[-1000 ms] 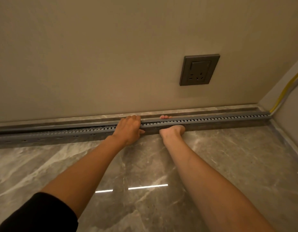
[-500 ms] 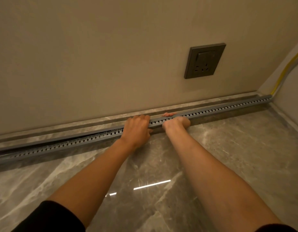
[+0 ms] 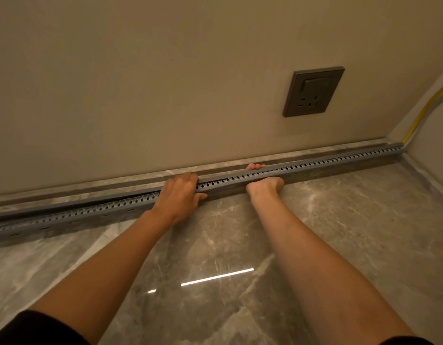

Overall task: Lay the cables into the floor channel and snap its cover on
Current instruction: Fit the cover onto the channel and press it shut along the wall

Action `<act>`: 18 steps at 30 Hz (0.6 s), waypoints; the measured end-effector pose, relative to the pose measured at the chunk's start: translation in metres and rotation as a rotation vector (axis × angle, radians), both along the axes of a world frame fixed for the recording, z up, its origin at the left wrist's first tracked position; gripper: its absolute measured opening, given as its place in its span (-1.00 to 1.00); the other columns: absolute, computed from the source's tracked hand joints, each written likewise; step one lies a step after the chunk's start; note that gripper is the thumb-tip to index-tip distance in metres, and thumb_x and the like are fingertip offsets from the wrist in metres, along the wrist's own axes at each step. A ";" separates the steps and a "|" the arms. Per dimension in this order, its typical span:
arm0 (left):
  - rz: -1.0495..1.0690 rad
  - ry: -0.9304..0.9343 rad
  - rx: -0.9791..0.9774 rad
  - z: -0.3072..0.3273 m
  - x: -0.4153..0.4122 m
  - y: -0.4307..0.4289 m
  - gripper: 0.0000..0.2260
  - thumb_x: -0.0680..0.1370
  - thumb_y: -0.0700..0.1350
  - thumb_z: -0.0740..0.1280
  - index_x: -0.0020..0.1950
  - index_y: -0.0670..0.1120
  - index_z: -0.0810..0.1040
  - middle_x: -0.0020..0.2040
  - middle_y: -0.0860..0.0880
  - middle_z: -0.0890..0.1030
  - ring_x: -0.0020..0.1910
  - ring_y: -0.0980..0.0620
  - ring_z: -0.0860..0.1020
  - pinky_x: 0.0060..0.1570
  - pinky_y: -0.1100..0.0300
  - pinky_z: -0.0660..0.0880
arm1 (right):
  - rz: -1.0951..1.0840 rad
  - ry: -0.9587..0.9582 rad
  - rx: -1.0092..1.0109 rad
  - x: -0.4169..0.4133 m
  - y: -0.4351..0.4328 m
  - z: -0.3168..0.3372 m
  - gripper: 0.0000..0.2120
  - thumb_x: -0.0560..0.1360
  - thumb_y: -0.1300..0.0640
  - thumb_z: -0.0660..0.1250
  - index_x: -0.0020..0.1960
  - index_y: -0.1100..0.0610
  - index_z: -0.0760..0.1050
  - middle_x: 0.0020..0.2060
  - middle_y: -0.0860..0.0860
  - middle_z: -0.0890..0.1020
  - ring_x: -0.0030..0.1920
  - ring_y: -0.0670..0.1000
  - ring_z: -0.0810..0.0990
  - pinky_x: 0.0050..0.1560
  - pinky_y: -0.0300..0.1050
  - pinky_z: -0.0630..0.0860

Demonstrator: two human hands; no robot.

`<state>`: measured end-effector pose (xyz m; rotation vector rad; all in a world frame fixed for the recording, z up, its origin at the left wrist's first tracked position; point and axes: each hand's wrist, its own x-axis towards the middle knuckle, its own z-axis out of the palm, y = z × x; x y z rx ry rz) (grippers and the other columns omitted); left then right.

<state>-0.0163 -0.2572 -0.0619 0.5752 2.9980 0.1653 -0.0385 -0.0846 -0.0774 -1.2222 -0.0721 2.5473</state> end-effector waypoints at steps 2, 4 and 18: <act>-0.004 0.016 0.000 -0.002 0.000 0.001 -0.65 0.58 0.02 0.24 0.22 -0.21 0.43 0.22 -0.18 0.54 0.18 -0.16 0.49 0.13 0.03 0.42 | 0.037 0.003 -0.002 0.002 -0.017 -0.003 -0.61 0.60 0.13 -0.14 -0.28 0.17 0.31 -0.42 0.08 0.39 -0.47 0.04 0.34 -0.42 -0.14 0.39; 0.002 0.029 0.006 -0.004 0.000 0.002 -0.65 0.59 0.02 0.22 0.24 -0.19 0.41 0.24 -0.16 0.52 0.21 -0.14 0.47 0.16 0.05 0.40 | 0.086 -0.002 0.037 0.004 -0.038 -0.004 -0.61 0.60 0.12 -0.14 -0.29 0.17 0.31 -0.42 0.09 0.39 -0.46 0.05 0.35 -0.40 -0.12 0.40; -0.023 0.098 0.161 -0.012 -0.005 0.007 -0.79 0.54 -0.13 0.30 0.11 -0.22 0.48 0.13 -0.19 0.56 0.11 -0.15 0.48 0.08 0.05 0.39 | 0.041 -0.255 -0.007 -0.014 -0.062 0.011 -0.62 0.59 0.13 -0.08 -0.38 0.16 0.23 -0.46 0.07 0.34 -0.47 0.05 0.31 -0.41 -0.11 0.36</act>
